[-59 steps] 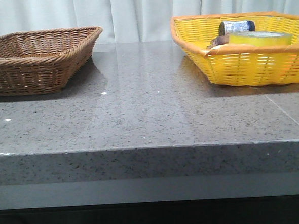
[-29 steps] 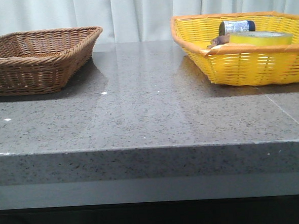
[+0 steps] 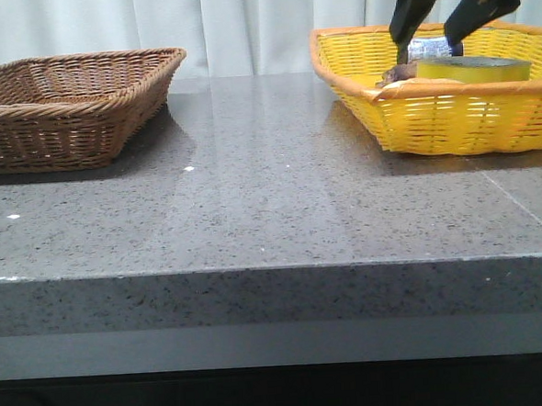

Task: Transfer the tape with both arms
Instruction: 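Grasp the clear yellow tape roll with the right gripper and lift it, then carry the tape roll toward the brown basket and set it on the table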

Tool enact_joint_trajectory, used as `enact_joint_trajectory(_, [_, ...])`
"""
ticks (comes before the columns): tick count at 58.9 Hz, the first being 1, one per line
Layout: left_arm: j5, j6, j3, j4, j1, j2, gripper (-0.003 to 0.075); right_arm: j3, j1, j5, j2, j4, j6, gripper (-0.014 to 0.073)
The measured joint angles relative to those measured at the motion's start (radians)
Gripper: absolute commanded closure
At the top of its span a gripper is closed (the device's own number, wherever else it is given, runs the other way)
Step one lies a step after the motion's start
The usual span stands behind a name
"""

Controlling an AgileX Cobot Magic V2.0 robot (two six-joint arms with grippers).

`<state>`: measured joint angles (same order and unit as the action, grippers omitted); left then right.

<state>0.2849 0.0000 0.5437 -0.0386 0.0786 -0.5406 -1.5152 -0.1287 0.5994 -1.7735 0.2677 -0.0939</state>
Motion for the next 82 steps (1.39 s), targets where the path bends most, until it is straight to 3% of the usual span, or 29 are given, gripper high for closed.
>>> enact_joint_trajectory(19, [0.000, 0.000, 0.000, 0.000, 0.000, 0.000, 0.0050, -0.007, 0.000, -0.014, -0.092, 0.002, 0.000, 0.0132])
enact_joint_trajectory(23, [0.000, 0.000, 0.000, 0.000, 0.000, 0.000, 0.0050, -0.009, 0.000, -0.019, -0.096, 0.002, 0.000, 0.0211])
enact_joint_trajectory(33, [0.000, 0.000, 0.000, 0.000, 0.000, 0.000, 0.0050, -0.009, 0.002, -0.019, -0.097, 0.002, 0.000, 0.0507])
enact_joint_trajectory(38, [0.000, 0.000, 0.000, 0.000, 0.000, 0.000, 0.0050, -0.009, 0.002, -0.019, -0.097, 0.002, 0.002, 0.0578])
enact_joint_trajectory(55, [0.000, 0.000, 0.000, 0.000, 0.000, 0.000, 0.0050, -0.007, 0.002, -0.012, -0.073, 0.000, 0.002, 0.0576])
enact_joint_trajectory(82, [0.000, 0.000, 0.000, 0.000, 0.000, 0.000, 0.0050, -0.003, -0.040, -0.001, 0.208, 0.000, 0.004, 0.0576])
